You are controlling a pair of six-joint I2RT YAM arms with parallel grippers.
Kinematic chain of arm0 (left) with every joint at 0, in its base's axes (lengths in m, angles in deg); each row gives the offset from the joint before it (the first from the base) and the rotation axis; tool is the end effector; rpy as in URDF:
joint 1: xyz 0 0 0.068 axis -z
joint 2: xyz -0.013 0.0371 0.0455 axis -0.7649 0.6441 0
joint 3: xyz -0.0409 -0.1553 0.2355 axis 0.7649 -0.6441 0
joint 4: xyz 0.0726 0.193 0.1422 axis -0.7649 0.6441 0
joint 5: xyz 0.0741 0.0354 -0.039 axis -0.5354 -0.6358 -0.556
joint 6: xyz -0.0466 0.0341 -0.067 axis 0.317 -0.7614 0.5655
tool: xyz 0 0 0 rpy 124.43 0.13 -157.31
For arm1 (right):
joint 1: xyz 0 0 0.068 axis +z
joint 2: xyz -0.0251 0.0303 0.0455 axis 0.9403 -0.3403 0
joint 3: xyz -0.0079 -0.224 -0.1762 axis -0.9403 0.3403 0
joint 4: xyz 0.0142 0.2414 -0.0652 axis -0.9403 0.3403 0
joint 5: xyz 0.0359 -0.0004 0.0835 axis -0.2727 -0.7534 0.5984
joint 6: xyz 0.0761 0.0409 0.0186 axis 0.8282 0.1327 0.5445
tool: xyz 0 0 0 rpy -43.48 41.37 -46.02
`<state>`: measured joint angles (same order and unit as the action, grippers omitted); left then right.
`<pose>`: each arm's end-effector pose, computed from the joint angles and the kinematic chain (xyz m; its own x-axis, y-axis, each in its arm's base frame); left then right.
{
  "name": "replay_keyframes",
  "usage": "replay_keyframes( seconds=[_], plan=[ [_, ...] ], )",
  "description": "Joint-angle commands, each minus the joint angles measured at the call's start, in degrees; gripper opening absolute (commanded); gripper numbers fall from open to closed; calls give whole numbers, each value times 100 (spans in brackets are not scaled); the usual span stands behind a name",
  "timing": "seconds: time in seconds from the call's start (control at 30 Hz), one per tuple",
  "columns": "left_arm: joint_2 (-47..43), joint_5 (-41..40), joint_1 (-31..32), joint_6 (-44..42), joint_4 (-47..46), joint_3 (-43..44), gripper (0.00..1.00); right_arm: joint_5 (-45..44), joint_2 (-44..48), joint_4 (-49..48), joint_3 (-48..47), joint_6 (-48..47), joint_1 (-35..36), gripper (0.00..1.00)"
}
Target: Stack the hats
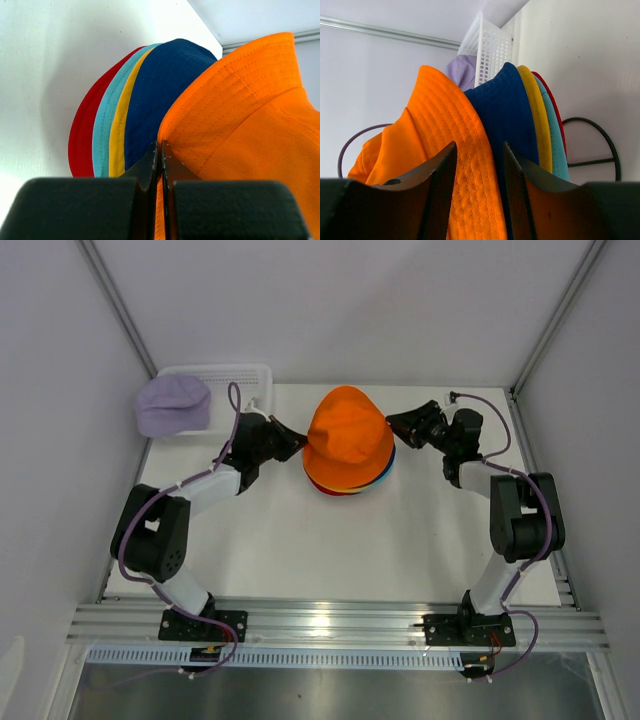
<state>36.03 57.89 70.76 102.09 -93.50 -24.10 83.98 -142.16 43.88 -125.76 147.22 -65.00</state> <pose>0.3691 -0.1564 0.2328 -0.6237 -0.6715 -0.4000 -0.0576 0.5499 -0.8333 0.4143 0.0843 0.2388 -0.6518 0.6689 -0.3573 -0.1728 0.3278 0.9288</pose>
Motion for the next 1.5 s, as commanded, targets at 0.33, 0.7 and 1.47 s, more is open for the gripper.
replay_keyframes(
  seconds=[0.33, 0.7, 1.47],
  plan=[
    [132, 119, -3, -159, 173, 147, 1, 389, -198, -804, 35, 391, 166, 43],
    [-52, 136, -3, -79, 68, 218, 1, 443, -216, -813, 158, 452, 263, 4],
    [-1309, 462, -47, 650, 841, 666, 1, -700, 1146, 839, 246, 1279, 184, 0]
  ],
)
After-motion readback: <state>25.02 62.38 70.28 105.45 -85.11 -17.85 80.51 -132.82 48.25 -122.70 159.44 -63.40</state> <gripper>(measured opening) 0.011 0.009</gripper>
